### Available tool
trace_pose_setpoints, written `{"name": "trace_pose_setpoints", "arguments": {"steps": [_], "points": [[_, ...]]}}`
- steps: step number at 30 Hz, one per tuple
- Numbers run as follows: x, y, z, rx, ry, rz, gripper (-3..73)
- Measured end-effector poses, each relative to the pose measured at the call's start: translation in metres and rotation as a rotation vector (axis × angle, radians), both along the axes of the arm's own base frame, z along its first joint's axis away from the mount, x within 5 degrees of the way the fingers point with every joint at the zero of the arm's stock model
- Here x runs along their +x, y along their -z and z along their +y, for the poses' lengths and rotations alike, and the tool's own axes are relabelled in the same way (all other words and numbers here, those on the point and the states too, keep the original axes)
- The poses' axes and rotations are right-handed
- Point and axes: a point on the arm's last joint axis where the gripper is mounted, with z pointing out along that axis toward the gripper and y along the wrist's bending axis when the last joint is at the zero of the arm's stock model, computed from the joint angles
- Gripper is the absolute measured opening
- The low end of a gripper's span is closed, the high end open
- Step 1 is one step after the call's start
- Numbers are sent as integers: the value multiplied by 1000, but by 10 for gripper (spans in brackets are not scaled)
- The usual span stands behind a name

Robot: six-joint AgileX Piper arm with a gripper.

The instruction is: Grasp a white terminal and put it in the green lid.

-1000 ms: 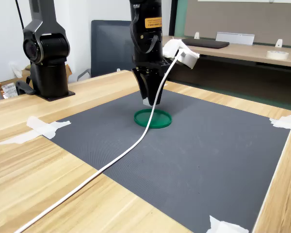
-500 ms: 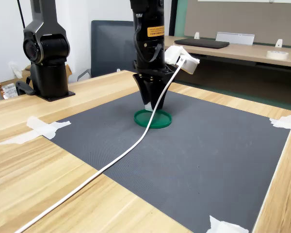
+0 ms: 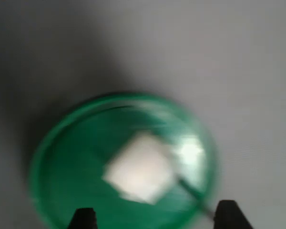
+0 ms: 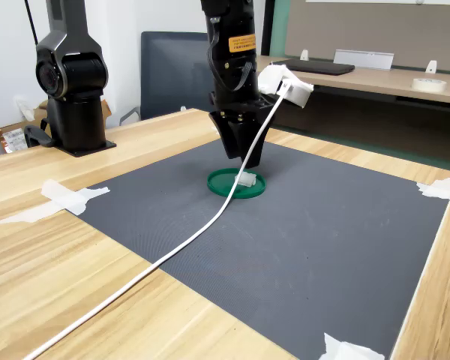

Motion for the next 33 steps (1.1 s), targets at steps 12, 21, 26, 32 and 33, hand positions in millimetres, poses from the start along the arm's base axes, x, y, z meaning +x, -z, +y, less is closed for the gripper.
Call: {"name": "trace_pose_setpoints", "arguments": {"steps": [12, 21, 26, 32, 33], "points": [[-43, -106, -8, 219, 155, -511, 34], [-107, -166, -18, 479, 299, -710, -25], [-140, -181, -34, 633, 467, -783, -24], [-175, -160, -55, 678, 626, -933, -26], [-181, -153, -56, 678, 641, -954, -26]]}}
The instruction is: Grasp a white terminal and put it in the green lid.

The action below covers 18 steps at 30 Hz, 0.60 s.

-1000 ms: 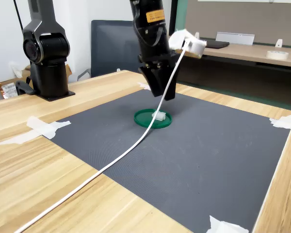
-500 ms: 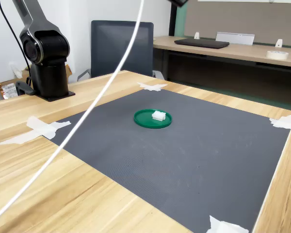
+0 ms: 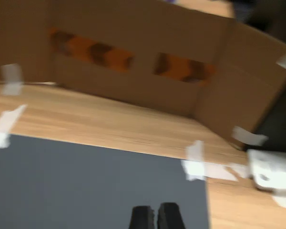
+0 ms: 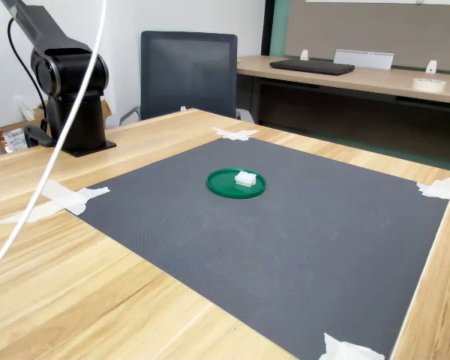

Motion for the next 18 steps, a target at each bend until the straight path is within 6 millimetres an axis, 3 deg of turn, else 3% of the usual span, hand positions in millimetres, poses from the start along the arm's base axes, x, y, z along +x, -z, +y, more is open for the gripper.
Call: {"name": "trace_pose_setpoints", "arguments": {"steps": [5, 18], "points": [[-24, 36, -3, 6, 44, -29, -26], [-55, 131, 0, 11, 39, 12, -26]]}}
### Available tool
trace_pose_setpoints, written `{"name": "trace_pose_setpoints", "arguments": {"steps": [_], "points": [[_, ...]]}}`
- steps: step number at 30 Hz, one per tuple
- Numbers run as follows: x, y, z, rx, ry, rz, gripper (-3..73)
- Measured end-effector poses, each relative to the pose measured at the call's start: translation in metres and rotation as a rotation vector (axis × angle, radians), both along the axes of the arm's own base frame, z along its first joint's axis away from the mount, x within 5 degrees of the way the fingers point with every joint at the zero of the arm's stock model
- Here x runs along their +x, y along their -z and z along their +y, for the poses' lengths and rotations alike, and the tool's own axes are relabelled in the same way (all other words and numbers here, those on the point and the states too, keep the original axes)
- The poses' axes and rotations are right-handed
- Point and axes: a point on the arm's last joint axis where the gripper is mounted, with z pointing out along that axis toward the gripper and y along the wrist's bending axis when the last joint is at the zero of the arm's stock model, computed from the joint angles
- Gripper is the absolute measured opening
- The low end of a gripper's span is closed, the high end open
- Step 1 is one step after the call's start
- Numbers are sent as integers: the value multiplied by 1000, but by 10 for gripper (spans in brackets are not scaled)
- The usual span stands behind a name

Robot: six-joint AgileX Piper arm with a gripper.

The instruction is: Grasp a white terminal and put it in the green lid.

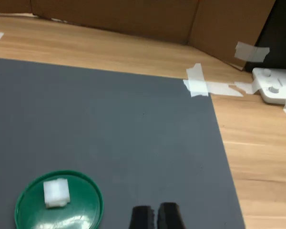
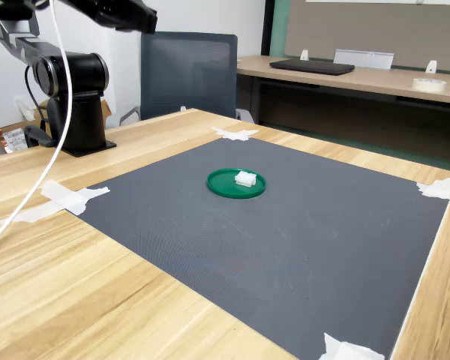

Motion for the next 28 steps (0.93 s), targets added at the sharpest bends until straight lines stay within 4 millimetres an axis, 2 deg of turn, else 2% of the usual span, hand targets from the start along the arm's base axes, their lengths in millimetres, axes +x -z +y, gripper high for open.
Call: {"name": "trace_pose_setpoints", "arguments": {"steps": [7, 28], "points": [[-3, 21, 1, 11, -6, 20, -26], [-3, 22, 1, 11, -8, 30, -27]]}}
